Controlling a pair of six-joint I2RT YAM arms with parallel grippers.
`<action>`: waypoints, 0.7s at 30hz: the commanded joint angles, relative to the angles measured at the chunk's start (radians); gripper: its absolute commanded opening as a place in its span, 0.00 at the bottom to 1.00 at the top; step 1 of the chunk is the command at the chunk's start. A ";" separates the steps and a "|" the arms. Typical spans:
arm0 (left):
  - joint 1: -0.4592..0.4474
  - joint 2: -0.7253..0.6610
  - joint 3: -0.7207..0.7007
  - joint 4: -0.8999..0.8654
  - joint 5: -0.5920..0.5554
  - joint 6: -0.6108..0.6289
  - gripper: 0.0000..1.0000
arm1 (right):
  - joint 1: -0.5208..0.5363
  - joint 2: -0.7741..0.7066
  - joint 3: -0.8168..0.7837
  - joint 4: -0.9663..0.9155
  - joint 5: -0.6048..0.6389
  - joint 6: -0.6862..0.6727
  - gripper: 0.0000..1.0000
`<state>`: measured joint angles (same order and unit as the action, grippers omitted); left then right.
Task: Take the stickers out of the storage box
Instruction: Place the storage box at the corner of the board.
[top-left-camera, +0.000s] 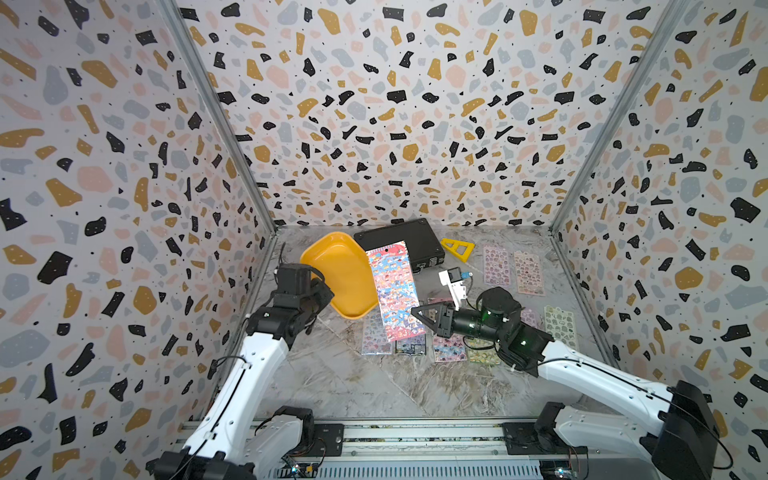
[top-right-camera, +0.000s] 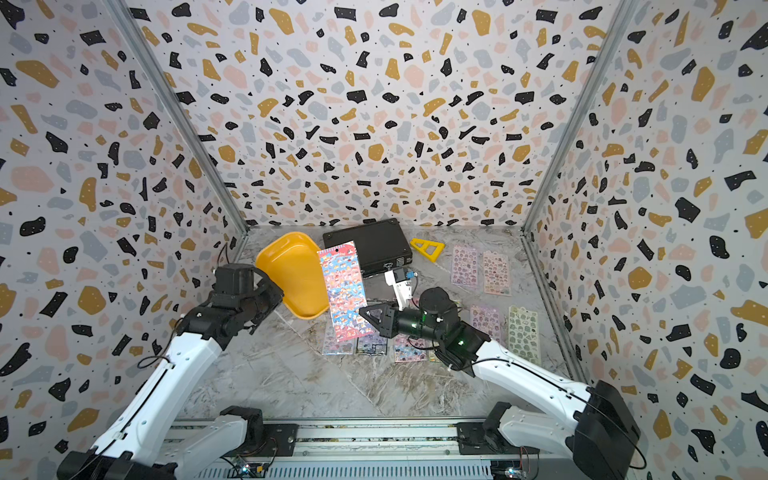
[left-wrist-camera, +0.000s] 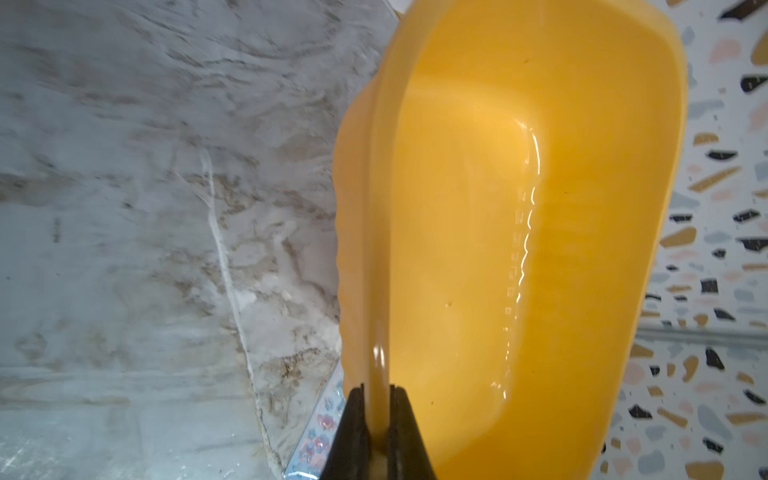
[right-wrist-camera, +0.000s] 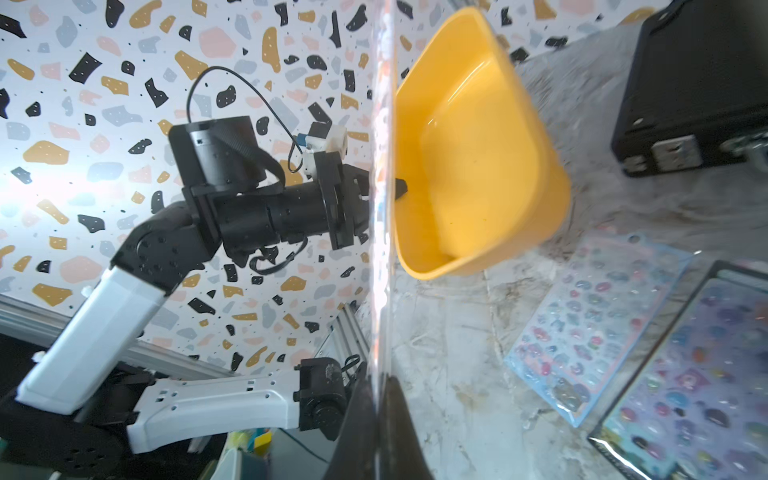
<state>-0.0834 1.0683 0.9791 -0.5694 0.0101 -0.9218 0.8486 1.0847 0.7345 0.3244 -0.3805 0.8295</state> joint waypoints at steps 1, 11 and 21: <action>0.097 0.118 0.083 -0.020 0.025 -0.046 0.00 | -0.009 -0.023 -0.024 -0.082 0.146 -0.110 0.00; 0.287 0.570 0.273 0.090 0.149 -0.144 0.00 | -0.050 0.097 -0.039 -0.052 0.106 -0.146 0.00; 0.287 0.957 0.632 -0.066 0.087 -0.130 0.00 | -0.083 0.152 -0.045 -0.027 0.069 -0.144 0.00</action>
<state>0.2035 1.9896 1.5547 -0.5598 0.1272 -1.0611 0.7727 1.2350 0.6853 0.2699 -0.2905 0.7013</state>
